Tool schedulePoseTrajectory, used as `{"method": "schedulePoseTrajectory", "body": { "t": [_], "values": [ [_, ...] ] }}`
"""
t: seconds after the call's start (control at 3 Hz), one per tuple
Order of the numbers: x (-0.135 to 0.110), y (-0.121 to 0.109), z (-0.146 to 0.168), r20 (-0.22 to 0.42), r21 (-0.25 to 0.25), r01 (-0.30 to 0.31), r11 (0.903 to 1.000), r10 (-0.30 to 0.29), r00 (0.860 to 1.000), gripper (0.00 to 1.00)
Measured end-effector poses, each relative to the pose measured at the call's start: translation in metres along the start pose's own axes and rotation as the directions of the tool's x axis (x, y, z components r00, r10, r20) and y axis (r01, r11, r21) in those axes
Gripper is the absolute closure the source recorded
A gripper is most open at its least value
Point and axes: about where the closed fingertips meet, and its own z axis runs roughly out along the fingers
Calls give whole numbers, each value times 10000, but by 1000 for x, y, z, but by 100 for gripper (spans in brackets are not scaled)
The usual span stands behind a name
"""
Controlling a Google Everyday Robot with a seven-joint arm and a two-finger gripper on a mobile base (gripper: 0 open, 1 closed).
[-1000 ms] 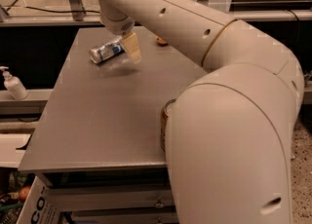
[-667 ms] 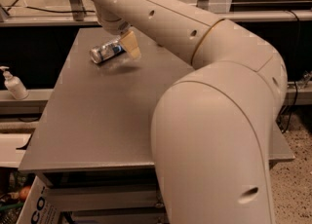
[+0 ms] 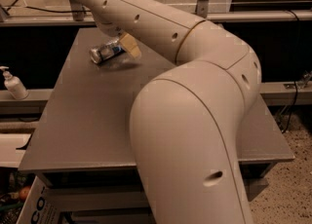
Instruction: Place redbull can upright
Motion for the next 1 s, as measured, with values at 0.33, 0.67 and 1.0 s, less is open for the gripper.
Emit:
{"method": "schedulePoseTrajectory", "body": {
  "t": [0.33,0.67,1.0],
  "values": [
    [-2,-1,8,-10,-225,103,9997,-103,9999,1],
    [-5,0,12,85,-356,164,9992,-161,9998,17],
    [-4,0,13,124,-400,133,9991,-128,9998,40]
  ]
}}
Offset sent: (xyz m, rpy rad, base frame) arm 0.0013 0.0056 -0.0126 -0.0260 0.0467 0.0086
